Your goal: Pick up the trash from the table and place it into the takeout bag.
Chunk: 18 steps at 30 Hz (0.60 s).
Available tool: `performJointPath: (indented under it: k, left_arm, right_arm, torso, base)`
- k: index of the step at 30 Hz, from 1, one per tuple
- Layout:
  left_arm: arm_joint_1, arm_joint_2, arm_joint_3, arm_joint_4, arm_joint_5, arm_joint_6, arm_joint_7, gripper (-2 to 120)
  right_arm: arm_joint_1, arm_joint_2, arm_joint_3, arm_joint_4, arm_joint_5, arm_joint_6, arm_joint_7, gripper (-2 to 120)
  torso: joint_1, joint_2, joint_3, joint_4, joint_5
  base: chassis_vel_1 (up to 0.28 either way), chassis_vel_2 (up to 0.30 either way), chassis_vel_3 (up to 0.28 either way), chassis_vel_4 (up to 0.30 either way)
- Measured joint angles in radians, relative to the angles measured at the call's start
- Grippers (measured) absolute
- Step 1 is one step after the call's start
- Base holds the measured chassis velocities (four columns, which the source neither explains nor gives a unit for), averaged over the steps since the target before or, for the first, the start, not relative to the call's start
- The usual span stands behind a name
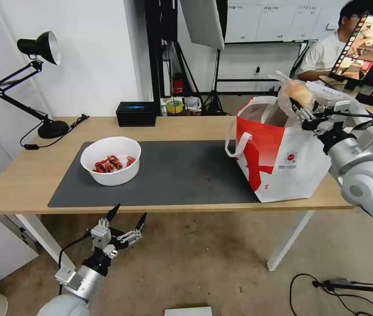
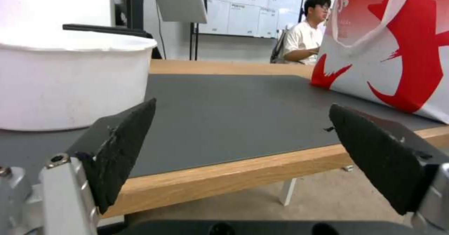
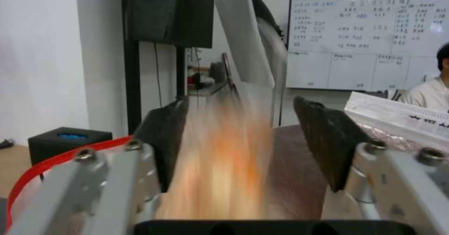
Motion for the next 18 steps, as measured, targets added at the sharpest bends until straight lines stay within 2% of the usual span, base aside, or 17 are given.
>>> performJointPath:
  k: [1,4,5,10,18]
  left_arm:
    - [0.0,0.0,0.0,0.0,0.0,0.0,0.0,100]
    - [0.0,-0.001,0.0,0.0,0.001,0.0,0.0,100]
    - [0.0,-0.001,0.0,0.0,0.001,0.0,0.0,100]
    - [0.0,-0.001,-0.001,-0.003,0.002,0.001,0.0,100]
    - [0.002,0.0,-0.006,-0.005,0.002,0.001,-0.001,100]
  right_arm:
    - [0.0,0.0,0.0,0.0,0.0,0.0,0.0,65]
    - [-0.002,0.0,-0.003,-0.002,-0.002,-0.002,0.0,80]
    - [-0.002,0.0,-0.003,-0.002,-0.002,-0.002,0.0,80]
    - [0.001,0.009,-0.018,0.0,-0.004,-0.004,-0.001,97]
    - [0.023,0.018,-0.043,0.061,0.027,-0.001,-0.002,100]
  torso:
    - [0.0,0.0,0.0,0.0,0.0]
    - [0.0,0.0,0.0,-0.0001,0.0]
    - [0.0,0.0,0.0,-0.0001,0.0]
    - [0.0,0.0,0.0,-0.0001,0.0]
    - [0.0,0.0,0.0,0.0,-0.0001]
  base:
    - [0.0,0.0,0.0,0.0]
    - [0.0,0.0,0.0,0.0]
    - [0.0,0.0,0.0,0.0]
    - [0.0,0.0,0.0,0.0]
    - [0.0,0.0,0.0,0.0]
